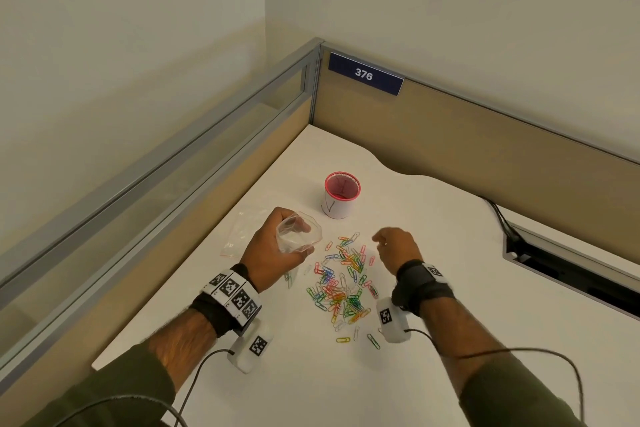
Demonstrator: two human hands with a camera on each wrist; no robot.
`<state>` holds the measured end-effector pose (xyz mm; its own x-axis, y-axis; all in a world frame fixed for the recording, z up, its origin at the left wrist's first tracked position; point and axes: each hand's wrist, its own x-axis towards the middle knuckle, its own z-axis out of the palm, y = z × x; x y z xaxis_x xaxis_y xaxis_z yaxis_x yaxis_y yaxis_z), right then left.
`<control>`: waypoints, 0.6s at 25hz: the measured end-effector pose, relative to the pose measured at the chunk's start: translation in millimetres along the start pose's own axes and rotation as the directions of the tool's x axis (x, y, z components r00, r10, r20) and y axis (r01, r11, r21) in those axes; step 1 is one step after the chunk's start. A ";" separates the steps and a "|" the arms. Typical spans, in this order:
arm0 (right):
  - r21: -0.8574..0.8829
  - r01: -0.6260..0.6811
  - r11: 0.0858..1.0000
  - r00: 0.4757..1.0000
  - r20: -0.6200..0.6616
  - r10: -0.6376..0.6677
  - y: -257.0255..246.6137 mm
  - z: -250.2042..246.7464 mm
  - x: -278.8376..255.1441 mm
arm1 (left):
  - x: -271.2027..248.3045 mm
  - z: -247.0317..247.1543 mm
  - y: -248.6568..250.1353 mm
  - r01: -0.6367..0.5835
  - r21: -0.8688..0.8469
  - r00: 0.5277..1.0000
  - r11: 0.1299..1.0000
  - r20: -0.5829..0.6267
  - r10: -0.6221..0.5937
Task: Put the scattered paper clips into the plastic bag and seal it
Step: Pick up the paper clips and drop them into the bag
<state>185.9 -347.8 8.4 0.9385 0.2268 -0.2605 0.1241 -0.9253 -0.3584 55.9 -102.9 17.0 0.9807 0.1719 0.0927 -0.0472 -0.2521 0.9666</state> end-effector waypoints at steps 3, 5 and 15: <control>-0.158 0.012 0.987 0.988 0.156 0.013 7.2 30.7 12.1 | 1.5 -5.5 2.9 -0.014 -0.009 1.000 1.000 -0.021 0.014; -0.214 0.036 0.976 0.982 0.189 0.006 4.7 43.0 11.6 | 3.4 -7.9 2.5 -0.009 -0.015 0.999 1.000 -0.035 0.009; -0.013 0.019 1.000 0.982 0.189 -0.016 26.0 62.8 -56.9 | 10.5 -3.9 0.7 0.002 -0.002 0.999 1.000 -0.054 -0.003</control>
<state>115.4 -365.7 -42.4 0.8584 0.2949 -0.4197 0.1459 -0.9248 -0.3515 65.4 -97.5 19.6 0.9692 0.2238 0.1030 -0.0451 -0.2501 0.9672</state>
